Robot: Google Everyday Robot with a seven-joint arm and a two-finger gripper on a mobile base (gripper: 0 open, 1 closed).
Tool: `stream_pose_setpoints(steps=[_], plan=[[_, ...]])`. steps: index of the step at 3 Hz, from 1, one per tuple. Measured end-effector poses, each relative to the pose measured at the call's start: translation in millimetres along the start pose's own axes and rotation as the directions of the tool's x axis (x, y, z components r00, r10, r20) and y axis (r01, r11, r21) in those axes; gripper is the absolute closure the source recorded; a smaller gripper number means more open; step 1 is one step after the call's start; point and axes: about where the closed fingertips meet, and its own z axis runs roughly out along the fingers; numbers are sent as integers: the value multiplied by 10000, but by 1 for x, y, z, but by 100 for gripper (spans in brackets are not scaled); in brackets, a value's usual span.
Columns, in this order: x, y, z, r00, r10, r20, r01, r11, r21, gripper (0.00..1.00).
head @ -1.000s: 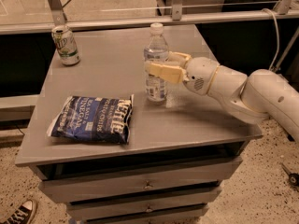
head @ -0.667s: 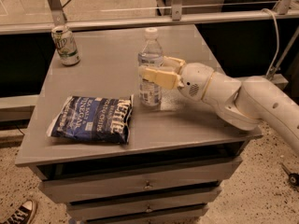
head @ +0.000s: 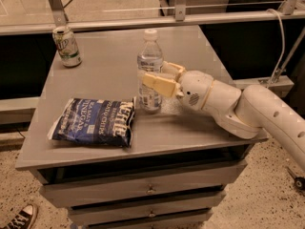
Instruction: Move blue plastic bottle near blue chip bag
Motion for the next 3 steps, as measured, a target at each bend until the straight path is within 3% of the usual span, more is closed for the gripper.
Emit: stream_pose_setpoints(steps=[1, 2, 3], plan=[[1, 6, -5, 10000, -74, 44, 75, 9997, -226, 7], [-2, 10, -13, 9994, -333, -6, 333, 9987, -388, 0], [-10, 10, -17, 9967, -766, -281, 749, 9956, -558, 0]])
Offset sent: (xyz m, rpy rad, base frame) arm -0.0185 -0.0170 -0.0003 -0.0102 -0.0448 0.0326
